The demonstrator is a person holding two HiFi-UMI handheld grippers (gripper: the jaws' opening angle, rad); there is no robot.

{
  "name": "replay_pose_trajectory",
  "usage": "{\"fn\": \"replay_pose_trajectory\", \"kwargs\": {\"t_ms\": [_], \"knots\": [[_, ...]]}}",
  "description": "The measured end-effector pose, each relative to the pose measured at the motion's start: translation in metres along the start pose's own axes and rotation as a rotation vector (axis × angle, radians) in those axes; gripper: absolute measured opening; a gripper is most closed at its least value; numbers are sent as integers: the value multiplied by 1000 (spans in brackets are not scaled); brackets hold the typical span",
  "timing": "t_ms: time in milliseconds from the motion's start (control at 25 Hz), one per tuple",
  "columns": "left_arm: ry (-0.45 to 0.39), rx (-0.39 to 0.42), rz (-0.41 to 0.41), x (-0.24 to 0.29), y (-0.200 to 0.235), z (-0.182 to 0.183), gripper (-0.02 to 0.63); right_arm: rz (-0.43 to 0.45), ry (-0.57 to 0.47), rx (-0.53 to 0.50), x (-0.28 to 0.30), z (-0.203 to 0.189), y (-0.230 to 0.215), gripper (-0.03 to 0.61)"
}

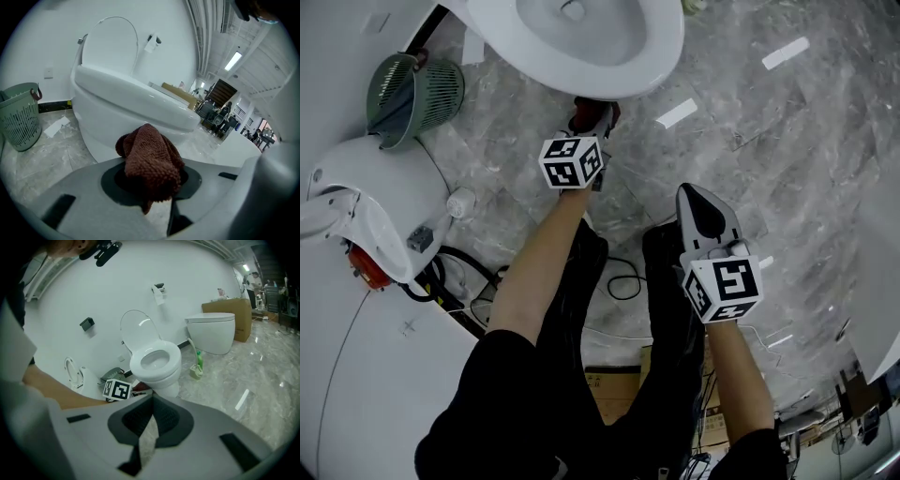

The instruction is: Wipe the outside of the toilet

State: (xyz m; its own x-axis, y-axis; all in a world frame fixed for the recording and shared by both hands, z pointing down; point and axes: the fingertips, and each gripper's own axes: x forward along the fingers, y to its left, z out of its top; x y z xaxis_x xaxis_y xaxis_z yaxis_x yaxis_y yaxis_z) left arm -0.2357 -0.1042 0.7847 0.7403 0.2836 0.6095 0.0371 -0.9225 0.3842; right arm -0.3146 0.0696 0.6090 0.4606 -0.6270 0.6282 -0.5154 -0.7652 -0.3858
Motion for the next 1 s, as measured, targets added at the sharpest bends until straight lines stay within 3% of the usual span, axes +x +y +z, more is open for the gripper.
{"fn": "replay_pose_trajectory", "kwargs": {"t_ms": [320, 520, 760, 1000], "knots": [[32, 23, -85, 12, -75, 1, 109, 4, 7, 0, -29, 12, -33, 3], [54, 88, -131, -8, -128, 23, 110, 2, -11, 14, -58, 41, -51, 3], [44, 159, -120, -54, -197, 103, 112, 27, -27, -50, -127, 106, -71, 3], [-17, 172, -65, -112, -286, 212, 112, 19, -84, -104, -228, 209, -104, 3]]}}
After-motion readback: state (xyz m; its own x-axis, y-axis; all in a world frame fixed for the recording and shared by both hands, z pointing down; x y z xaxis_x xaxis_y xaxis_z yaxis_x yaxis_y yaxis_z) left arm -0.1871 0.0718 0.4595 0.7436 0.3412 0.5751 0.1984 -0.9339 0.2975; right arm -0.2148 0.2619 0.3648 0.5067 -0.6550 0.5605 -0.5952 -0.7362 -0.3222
